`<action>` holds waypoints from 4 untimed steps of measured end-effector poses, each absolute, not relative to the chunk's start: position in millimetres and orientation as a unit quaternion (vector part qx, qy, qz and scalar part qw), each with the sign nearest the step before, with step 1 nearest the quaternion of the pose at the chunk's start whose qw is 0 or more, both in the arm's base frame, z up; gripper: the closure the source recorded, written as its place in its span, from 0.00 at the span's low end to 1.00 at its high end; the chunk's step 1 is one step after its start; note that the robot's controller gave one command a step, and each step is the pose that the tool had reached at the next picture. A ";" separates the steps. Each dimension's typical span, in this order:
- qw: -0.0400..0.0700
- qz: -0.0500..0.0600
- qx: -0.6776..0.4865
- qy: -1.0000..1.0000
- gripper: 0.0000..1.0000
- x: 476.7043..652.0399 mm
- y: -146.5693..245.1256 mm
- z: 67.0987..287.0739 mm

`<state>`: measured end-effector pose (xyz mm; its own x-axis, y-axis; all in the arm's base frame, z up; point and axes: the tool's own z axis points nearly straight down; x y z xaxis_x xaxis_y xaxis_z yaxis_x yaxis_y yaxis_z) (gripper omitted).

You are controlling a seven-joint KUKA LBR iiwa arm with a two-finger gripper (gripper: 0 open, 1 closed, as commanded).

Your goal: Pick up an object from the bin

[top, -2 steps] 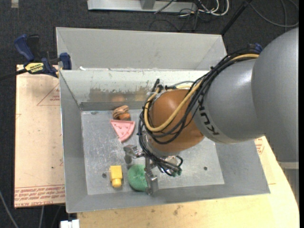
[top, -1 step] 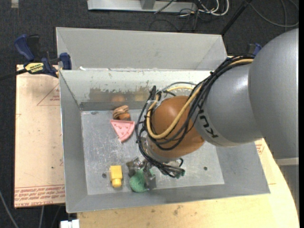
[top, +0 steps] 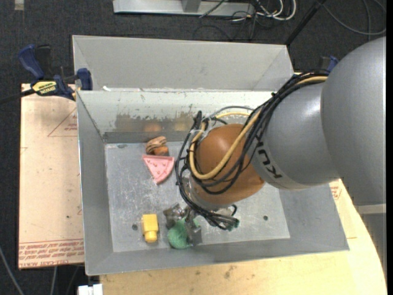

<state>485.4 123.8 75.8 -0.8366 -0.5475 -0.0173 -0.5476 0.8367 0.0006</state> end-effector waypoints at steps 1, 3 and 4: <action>0.007 0.003 -0.286 0.958 1.00 484.8 123.8 79.7; 0.002 0.001 -0.285 0.958 1.00 483.9 122.6 102.5; -0.001 0.001 -0.285 0.958 1.00 482.9 122.5 112.3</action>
Offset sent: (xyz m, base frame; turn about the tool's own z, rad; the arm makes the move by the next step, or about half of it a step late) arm 0.0000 0.0001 0.0445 0.0000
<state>482.9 122.5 112.3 -0.8372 -0.5469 0.0014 -0.5469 0.8372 0.0021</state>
